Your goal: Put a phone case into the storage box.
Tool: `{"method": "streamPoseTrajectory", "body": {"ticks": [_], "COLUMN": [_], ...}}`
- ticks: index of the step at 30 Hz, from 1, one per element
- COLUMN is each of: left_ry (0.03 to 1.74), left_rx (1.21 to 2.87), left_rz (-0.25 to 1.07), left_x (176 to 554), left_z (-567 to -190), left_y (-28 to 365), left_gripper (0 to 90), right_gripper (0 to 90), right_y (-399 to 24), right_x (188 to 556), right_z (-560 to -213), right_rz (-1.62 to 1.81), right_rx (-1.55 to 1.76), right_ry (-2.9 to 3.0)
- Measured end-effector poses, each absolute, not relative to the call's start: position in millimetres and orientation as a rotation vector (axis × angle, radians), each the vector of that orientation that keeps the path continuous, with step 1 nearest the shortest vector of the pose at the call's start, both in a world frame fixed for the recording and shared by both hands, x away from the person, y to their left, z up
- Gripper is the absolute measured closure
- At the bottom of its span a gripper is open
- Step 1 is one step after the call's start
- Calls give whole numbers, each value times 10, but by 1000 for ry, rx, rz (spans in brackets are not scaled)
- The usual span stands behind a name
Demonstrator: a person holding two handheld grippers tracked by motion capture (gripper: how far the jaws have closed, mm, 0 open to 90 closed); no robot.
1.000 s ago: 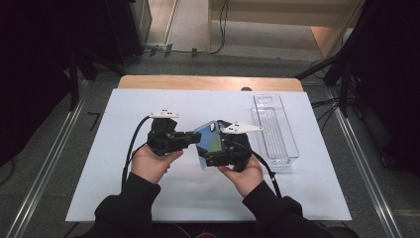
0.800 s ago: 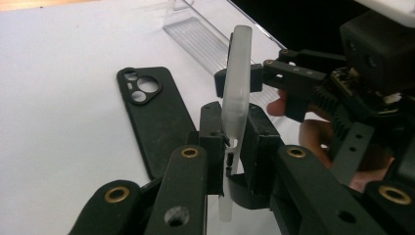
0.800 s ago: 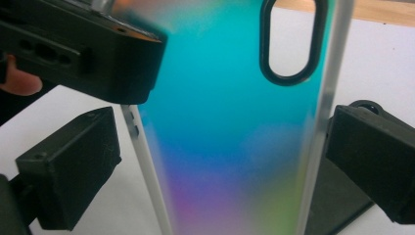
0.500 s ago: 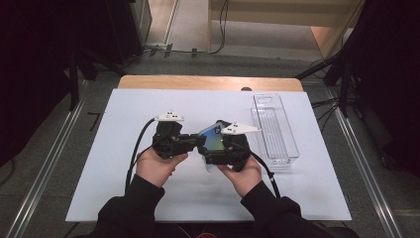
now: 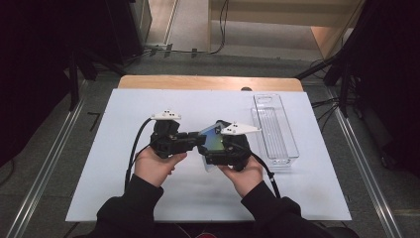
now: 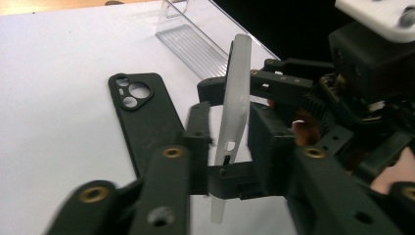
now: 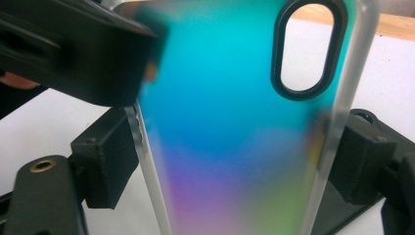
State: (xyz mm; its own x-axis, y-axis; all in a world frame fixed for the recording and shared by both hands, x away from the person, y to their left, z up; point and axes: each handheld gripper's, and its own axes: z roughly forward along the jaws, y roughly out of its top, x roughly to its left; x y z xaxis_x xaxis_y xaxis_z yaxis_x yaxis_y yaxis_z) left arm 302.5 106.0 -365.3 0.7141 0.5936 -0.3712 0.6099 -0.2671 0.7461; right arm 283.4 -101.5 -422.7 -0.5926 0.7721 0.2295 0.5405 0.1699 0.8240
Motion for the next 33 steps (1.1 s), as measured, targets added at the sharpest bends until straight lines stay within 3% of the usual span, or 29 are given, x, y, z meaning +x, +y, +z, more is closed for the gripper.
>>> {"method": "streamPoseTrajectory", "body": {"ticks": [10,17,33], "left_ry": [927,894,753], "left_rx": [1937,1984,2068], "left_rz": [-43,-82,-64], "left_x": [3026,3062,3031], "left_z": [-3556,-3704,-4090], "left_y": [1229,1329,1490], "left_gripper": [468,369,313], "right_gripper": [151,150,150], "right_y": [-1128,-1232,-1403], "right_x": [2895,2956,3002], "right_z": [-4246,-4260,-4183], "right_rz": [1376,1386,1456], "right_rx": [1297,1320,1242], "right_ry": [2199,2211,2281]}}
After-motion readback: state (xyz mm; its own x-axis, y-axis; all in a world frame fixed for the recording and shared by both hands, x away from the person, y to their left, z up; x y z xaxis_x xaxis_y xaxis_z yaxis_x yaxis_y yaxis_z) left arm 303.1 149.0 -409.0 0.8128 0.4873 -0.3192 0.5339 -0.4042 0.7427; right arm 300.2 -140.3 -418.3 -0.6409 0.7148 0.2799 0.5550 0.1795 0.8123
